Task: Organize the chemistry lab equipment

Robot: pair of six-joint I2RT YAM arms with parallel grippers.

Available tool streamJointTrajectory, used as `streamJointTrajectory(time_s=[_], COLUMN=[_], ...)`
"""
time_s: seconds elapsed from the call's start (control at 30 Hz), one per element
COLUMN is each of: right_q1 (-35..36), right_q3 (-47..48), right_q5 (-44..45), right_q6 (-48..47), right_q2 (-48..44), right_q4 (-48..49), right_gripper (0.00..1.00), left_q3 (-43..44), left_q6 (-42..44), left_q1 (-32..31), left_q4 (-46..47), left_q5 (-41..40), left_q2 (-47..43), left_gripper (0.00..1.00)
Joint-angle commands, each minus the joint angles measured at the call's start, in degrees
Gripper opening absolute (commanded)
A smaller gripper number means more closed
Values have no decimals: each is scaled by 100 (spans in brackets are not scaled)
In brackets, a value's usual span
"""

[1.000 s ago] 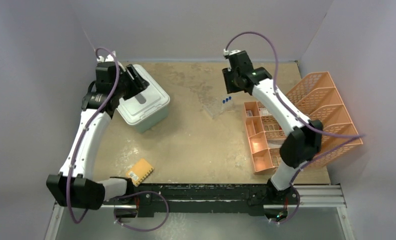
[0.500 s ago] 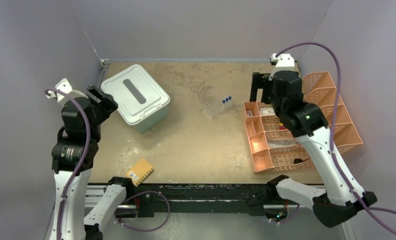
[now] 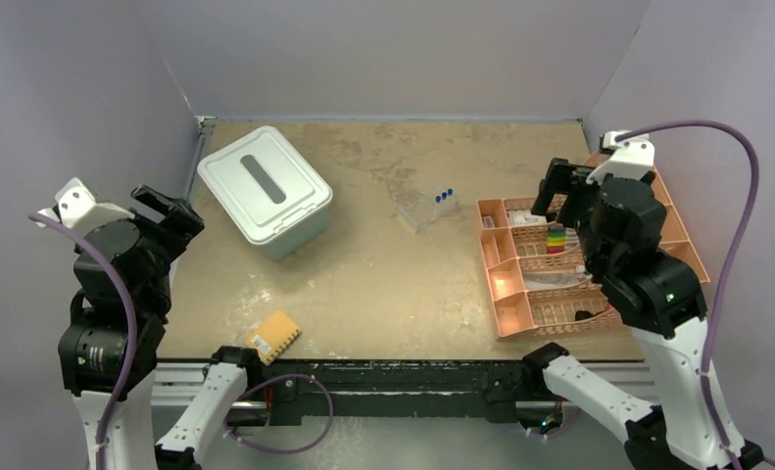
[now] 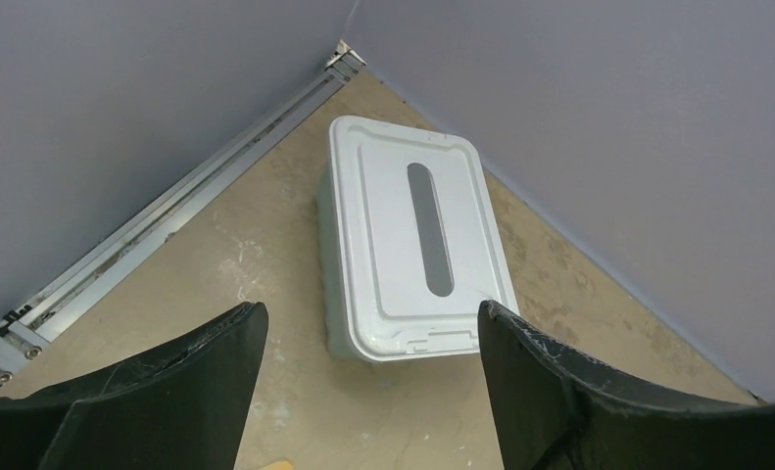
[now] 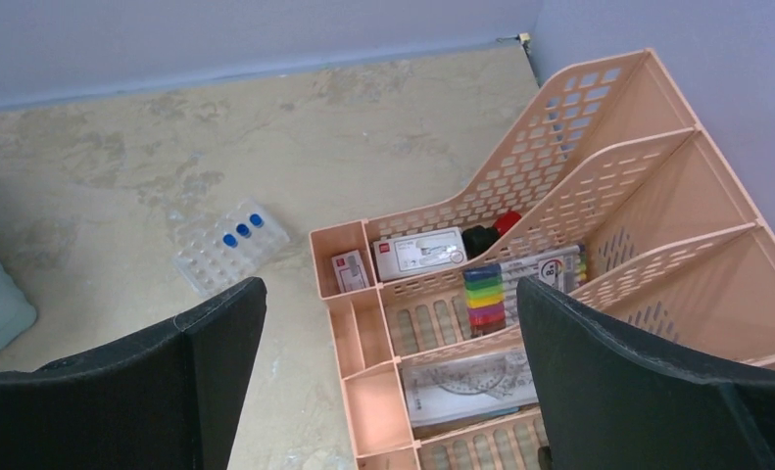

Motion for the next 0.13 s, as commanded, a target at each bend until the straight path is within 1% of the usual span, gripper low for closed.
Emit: streamJointTrajectory(time_s=[0.0,0.1], right_q1=[0,2], right_q3=[226,224], right_q5=[185,188], right_q6=[14,22], right_q2=[-61,-69], right_q4=[-18,-57], right_gripper=[99,99], left_q3=[245,263], left_q6=[33,23], left_q1=[-27,-25], left_q4=[-121,-190], left_q5=[-56,33], left_q2=[-118,-108], left_gripper=[78,79])
